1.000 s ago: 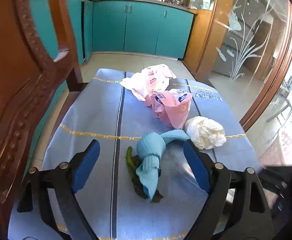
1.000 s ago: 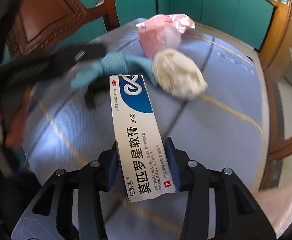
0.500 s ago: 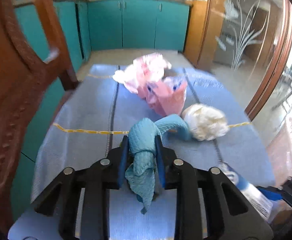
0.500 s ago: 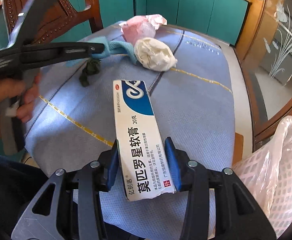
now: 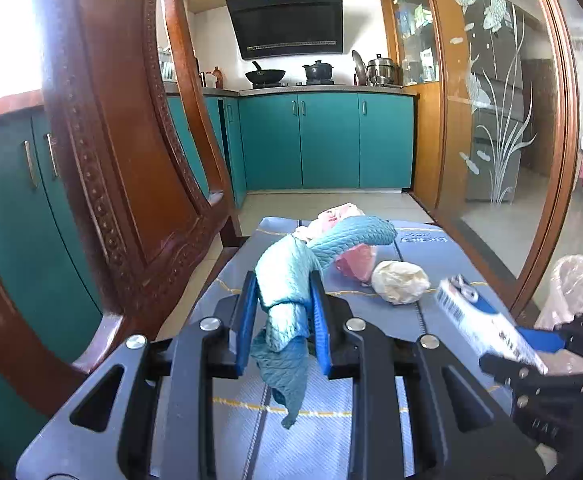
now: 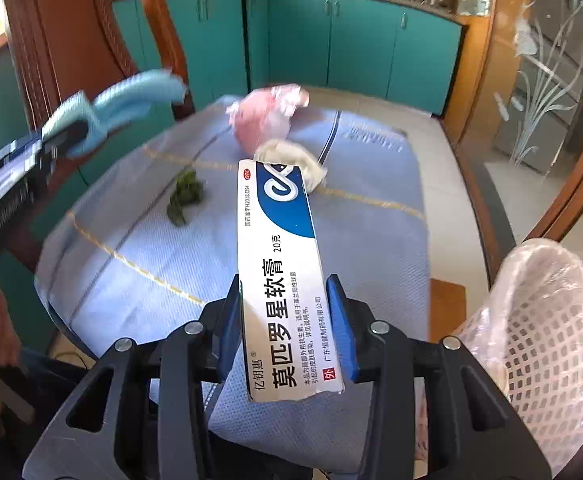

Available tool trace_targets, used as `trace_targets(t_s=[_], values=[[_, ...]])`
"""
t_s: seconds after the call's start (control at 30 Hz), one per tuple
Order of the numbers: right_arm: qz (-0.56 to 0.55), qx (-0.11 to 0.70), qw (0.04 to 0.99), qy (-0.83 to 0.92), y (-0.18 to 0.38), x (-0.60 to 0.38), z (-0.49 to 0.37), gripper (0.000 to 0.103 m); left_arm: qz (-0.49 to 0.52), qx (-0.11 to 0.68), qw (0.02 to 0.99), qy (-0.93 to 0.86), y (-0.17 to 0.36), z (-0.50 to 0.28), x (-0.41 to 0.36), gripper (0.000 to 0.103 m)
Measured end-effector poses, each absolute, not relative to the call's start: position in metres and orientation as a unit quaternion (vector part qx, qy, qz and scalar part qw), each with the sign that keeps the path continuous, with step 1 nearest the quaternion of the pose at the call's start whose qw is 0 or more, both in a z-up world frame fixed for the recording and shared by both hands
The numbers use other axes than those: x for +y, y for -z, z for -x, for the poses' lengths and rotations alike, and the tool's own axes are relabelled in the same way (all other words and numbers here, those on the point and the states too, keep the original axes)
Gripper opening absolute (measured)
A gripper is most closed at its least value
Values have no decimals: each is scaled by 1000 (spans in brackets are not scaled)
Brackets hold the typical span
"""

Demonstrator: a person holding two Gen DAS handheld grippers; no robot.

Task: Collect trash
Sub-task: 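Lift the medicine box and teal cloth and carry both over the basket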

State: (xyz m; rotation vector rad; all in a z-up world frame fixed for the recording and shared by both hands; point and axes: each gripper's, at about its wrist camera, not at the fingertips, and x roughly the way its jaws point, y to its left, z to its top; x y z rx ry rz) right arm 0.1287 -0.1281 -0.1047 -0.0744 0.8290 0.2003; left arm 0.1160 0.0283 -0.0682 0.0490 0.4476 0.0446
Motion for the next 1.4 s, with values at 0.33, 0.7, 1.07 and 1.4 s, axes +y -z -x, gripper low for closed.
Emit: trace_targets(t_s=[0.33, 0.7, 1.07, 1.4], values=[[27, 354, 930, -94, 59, -143, -98, 41, -20, 223, 975, -13, 48, -79, 20, 27], [29, 335, 938, -82, 44, -156, -76, 41, -20, 235, 972, 1, 42, -57, 12, 27], [38, 318, 945, -62, 37, -159, -66, 41, -20, 236, 971, 13, 38, -55, 9, 27], [25, 309, 951, -2, 36, -212, -52, 41, -40, 224, 973, 39, 26, -45, -17, 26]])
